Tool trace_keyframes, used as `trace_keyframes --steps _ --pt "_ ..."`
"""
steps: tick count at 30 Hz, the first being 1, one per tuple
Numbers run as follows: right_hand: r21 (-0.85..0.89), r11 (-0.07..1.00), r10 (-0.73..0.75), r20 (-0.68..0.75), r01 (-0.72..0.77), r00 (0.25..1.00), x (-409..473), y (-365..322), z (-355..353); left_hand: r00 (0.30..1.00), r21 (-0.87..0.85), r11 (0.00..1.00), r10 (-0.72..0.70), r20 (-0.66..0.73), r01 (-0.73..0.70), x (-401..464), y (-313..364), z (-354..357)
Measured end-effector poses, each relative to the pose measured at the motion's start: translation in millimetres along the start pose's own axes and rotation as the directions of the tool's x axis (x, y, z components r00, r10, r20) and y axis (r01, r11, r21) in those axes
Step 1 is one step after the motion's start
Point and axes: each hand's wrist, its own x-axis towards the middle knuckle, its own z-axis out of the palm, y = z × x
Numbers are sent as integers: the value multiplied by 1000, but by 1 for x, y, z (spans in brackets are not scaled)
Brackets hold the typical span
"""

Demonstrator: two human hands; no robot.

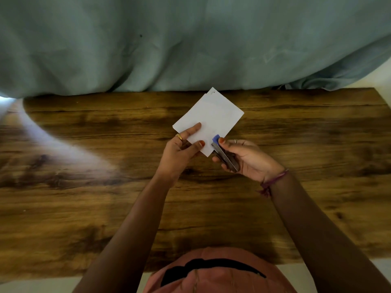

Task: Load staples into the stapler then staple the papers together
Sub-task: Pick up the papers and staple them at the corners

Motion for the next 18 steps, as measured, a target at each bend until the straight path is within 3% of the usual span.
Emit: trace_keyframes --steps 8,13,18 --pt "-37 999 -10 -63 7 998 2 1 6 999 -119 992 -40 -10 38 -2 1 4" --pt "-75 997 -39 -94 32 995 4 6 9 995 -34 999 -1 -96 -3 -5 -2 14" --pt "-151 987 -75 -127 55 989 7 11 12 988 -65 998 -26 -153 17 -3 -6 17"
